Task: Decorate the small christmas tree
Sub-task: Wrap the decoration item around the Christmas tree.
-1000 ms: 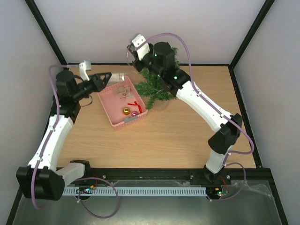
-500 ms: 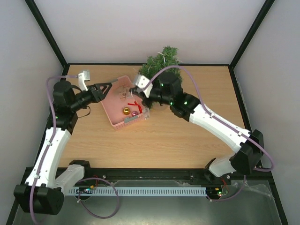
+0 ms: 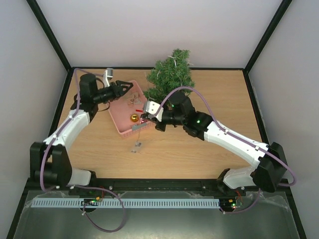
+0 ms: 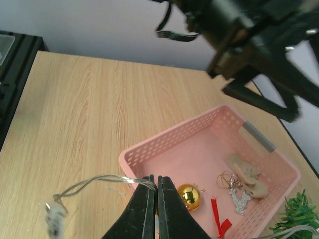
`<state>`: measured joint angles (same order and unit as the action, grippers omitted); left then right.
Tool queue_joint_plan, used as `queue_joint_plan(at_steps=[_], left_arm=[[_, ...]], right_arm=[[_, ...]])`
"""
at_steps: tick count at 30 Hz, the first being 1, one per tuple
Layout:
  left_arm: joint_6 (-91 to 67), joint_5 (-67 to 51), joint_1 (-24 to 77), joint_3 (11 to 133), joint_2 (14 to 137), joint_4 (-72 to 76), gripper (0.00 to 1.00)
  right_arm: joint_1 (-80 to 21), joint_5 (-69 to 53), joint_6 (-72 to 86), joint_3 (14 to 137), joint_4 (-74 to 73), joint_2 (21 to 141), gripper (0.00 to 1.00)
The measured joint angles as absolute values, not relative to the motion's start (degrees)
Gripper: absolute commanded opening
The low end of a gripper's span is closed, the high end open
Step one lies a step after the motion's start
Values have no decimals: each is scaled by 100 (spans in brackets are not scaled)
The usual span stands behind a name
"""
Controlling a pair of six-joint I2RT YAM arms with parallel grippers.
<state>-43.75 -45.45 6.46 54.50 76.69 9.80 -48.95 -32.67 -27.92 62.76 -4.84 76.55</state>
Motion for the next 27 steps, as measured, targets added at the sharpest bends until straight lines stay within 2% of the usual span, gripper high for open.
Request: queue_joint_plan(at_steps=[11, 20, 27], left_arm=[[-4348, -4606, 1424, 6388, 8823, 1164, 43], [-4130, -4473, 1553, 6418, 8838, 768, 44], [-4397, -4547, 1653, 6416, 8838, 998, 43]], right_arm=[[-4921, -3103, -2921, 6119, -401, 7655, 2], [-4921, -2961, -2945, 6119, -211, 7660, 2], [-4923, -2956, -2963, 6134, -185, 7736, 2]])
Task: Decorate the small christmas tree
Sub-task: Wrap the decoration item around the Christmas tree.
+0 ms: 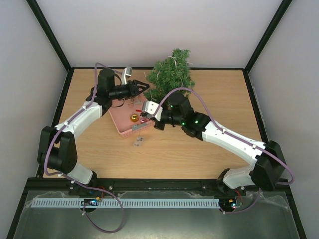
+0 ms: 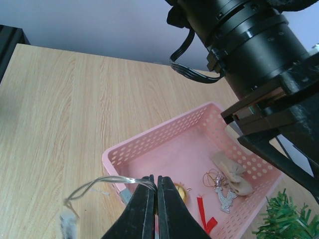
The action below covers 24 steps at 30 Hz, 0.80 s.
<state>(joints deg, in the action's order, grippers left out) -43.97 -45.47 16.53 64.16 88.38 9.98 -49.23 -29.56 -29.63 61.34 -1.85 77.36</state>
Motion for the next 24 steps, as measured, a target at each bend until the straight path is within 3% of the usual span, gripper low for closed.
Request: queue_joint_plan(at_steps=[6, 8, 15, 19, 24], left_arm=[[-4259, -4493, 1907, 6689, 8980, 687, 39], [-4198, -4442, 1964, 6751, 8991, 576, 35], [-4058, -4189, 1997, 6956, 9032, 311, 4], [-3948, -3997, 1997, 7048, 9032, 220, 2], [-3752, -3793, 1997, 7050, 9030, 43, 2]], right_arm=[[-4921, -2963, -2961, 6145, -185, 7813, 2], [-4921, -2976, -2958, 6145, -183, 7813, 2], [-4928, -3068, -2958, 6145, -183, 7813, 2], [-4928, -3092, -2912, 6139, -180, 7811, 6], [-4932, -3046, -2604, 5763, 40, 7649, 36]])
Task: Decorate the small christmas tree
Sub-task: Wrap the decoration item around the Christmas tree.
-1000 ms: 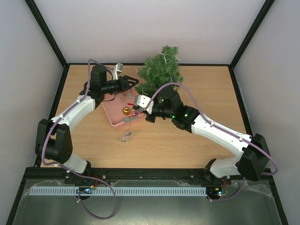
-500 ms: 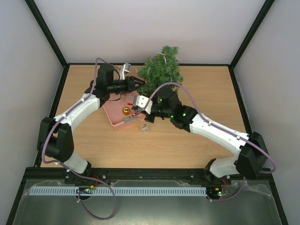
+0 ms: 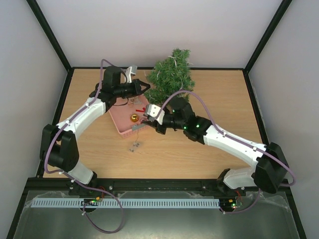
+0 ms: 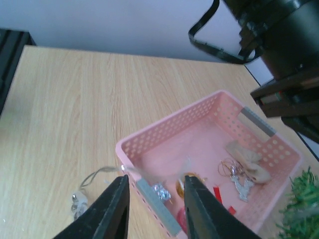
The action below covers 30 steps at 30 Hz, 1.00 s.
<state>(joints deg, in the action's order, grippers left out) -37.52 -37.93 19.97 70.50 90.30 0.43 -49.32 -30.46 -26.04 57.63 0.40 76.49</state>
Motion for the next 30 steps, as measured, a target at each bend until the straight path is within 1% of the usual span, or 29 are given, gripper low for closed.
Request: queue_joint_plan(at_steps=[2, 5, 14, 18, 20, 23, 25, 30], left_arm=[[-3677, -3715, 1997, 7050, 9030, -25, 2], [-3594, -3653, 1997, 7050, 9030, -123, 2], [-3308, -3448, 1990, 7122, 9028, -410, 2], [-3208, -3328, 1957, 7131, 8986, -510, 2], [-3181, -3277, 1931, 7131, 8982, -532, 2], [-3114, -3186, 1868, 7131, 8976, -589, 2], [-3070, -3135, 1828, 7131, 8967, -637, 2], [-2982, -3079, 1730, 7131, 8873, -729, 2]], right_arm=[[-4945, -2952, -2462, 5518, 154, 7502, 44], [-4950, -2602, -2045, 5304, 228, 7231, 49], [-4932, -622, 169, 5367, 148, 6062, 50], [-4687, 51, 1083, 5387, 104, 5743, 48], [-4388, 259, 1542, 5371, 108, 5634, 47], [-3854, 502, 2292, 5183, 150, 5435, 42], [-3520, 517, 2705, 5035, 158, 5360, 40], [-2290, 204, 3968, 4668, 327, 5505, 36]])
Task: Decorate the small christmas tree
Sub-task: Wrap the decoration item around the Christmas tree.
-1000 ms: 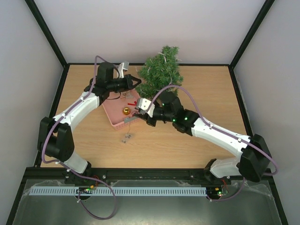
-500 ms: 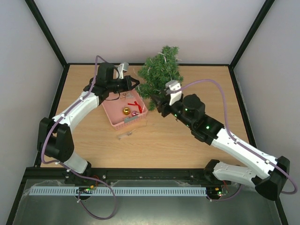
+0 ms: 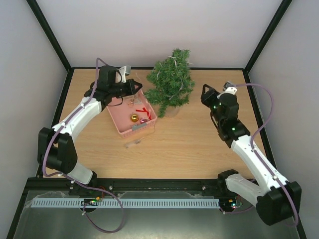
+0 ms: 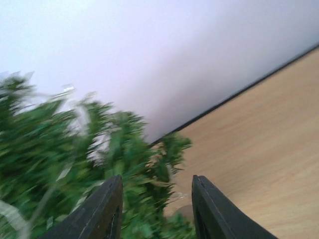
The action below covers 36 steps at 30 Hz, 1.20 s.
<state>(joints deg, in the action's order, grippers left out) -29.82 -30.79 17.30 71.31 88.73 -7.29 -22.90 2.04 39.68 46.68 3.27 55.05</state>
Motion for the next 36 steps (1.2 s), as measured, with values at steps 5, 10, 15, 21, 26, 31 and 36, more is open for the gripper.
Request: queue_joint_plan(at_steps=[5, 10, 15, 21, 26, 31, 36], left_arm=[[-2967, -3079, 1695, 7131, 8827, -729, 2], [-2928, -3076, 1695, 7131, 8812, -733, 3], [-2902, -3076, 1695, 7131, 8794, -740, 2], [-2893, -3059, 1695, 7131, 8783, -746, 2], [-2891, -3041, 1695, 7131, 8781, -775, 2], [-2893, -3035, 1695, 7131, 8781, -816, 2], [-2897, -3030, 1695, 7131, 8781, -810, 2]], right_arm=[[-1367, -543, 5081, 4117, 934, 6208, 31], [-1011, -1334, 6149, 3487, 1671, 7214, 33], [-980, -1896, 7310, 3295, 2366, 8182, 38], [-980, -2368, 7693, 3411, 3267, 8949, 36], [-980, -2589, 6267, 3787, 3341, 9273, 34], [-974, -3011, 5061, 4075, 3280, 9382, 34], [-974, -3240, 3765, 4368, 2729, 9461, 36]])
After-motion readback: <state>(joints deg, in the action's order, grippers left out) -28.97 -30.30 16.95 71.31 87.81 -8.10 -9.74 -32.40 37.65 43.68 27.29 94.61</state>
